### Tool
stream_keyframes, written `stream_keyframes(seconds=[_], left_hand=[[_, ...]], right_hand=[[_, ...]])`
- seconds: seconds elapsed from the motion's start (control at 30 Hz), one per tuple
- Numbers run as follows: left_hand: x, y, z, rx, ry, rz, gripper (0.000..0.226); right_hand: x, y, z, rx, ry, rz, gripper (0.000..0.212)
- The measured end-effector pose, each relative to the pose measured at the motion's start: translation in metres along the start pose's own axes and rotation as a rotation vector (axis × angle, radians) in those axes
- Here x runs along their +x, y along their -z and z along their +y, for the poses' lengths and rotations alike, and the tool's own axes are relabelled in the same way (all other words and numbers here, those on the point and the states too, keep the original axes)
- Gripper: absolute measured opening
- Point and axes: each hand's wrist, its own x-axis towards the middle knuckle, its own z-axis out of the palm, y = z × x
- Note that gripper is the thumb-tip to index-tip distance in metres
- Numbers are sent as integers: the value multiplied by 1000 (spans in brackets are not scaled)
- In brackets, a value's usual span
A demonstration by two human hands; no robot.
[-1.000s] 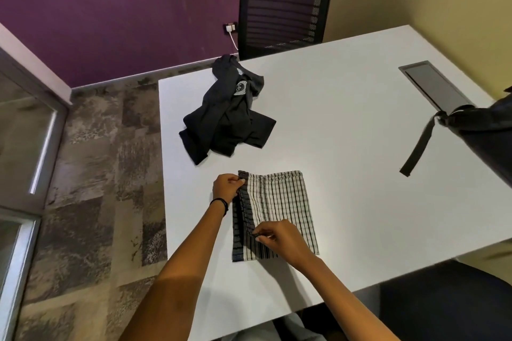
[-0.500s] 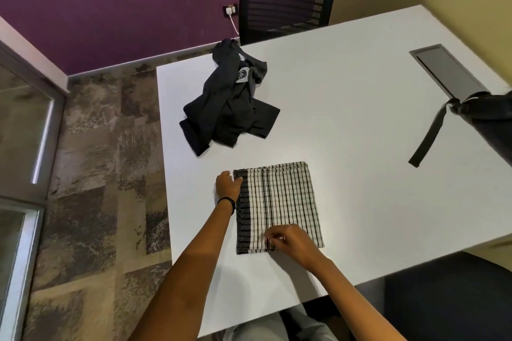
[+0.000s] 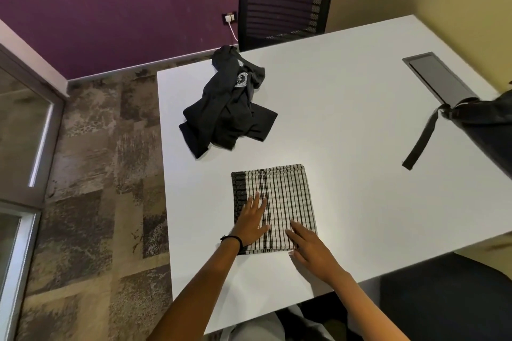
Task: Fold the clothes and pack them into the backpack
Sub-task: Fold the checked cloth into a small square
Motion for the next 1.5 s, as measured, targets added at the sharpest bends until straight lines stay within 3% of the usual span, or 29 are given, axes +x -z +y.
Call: stream_keyframes(seconds=[0.23, 0.3, 0.4, 0.53, 0.63, 0.7, 0.77, 0.87, 0.97, 1.03, 1.1, 1.2, 1.3, 1.43, 1.5], left_hand=[[-33, -6, -13, 151, -138, -34, 77], [-46, -6, -17, 291, -196, 31, 80], [-57, -23, -28, 484, -272, 23, 67], [-59, -21, -23, 437, -288, -8, 102], [-59, -17, -17, 449, -306, 17, 89], [-59, -17, -15, 480, -327, 71, 77], [-60, -16, -12, 412, -341, 145, 66], [-67, -1, -4, 220, -288, 244, 35], [-69, 8, -4, 133, -213, 201, 46], [-70, 16, -1, 72, -119, 212, 37], [-67, 19, 0, -11, -73, 261, 32], [-64, 25, 1, -83, -45, 287, 25], [-63, 32, 4, -146, -32, 292, 19], [-61, 38, 3, -174, -9, 353, 16], [-60, 41, 1, -198, 13, 388, 15]], right_hand=[[-1, 3, 15, -46, 88, 10, 55], [-1, 3, 8, -101, 53, 62, 50], [1, 0, 7, -123, 43, 73, 45], [6, 1, 1, -244, 72, -37, 54], [5, 6, 3, -339, 91, -36, 58], [4, 20, -4, -338, 126, -24, 44], [6, 33, -8, -212, 101, -50, 20], [13, 51, -5, -80, 17, -129, 17], [17, 63, 2, -24, 0, -136, 16], [18, 67, 4, -16, 7, -143, 16], [17, 70, 5, 4, 47, -172, 28], [15, 67, 13, -7, 98, -250, 69], [12, 54, 26, -51, 132, -170, 67], [17, 60, 34, 73, 4, -32, 48], [25, 69, 33, 149, -18, 60, 48]])
